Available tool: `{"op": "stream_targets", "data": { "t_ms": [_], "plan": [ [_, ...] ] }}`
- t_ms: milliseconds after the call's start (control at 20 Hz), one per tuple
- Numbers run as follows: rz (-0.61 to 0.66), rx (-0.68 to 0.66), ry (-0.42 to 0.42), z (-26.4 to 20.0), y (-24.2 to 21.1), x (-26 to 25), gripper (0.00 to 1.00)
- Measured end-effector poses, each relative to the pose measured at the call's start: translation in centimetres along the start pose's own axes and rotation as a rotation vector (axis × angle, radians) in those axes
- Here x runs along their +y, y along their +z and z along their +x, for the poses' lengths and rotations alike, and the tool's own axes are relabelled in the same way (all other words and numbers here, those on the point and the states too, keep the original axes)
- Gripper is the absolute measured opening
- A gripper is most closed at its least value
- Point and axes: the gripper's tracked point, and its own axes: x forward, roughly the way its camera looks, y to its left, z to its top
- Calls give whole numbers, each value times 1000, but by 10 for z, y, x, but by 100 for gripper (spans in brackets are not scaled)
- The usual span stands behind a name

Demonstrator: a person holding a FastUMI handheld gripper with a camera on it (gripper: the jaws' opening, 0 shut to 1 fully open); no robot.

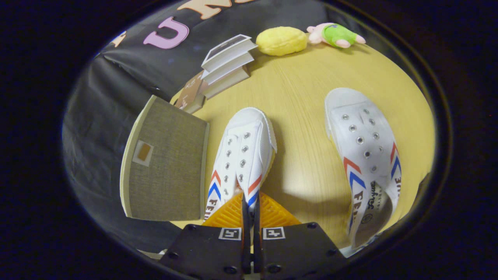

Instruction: Open the storage box then place both shoes into the box .Put the left shoe in first, then the right shoe, with the right side of both shoes facing outward in a uniform manner.

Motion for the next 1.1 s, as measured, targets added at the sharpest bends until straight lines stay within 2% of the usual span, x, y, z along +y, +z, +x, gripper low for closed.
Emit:
{"op": "stream_targets", "data": {
  "t_ms": [450,700,1100],
  "plan": [
    [-17,-122,59,-56,47,72,6],
    [-28,-172,126,-79,68,125,6],
    [-99,-160,189,-69,67,202,6]
  ]
}}
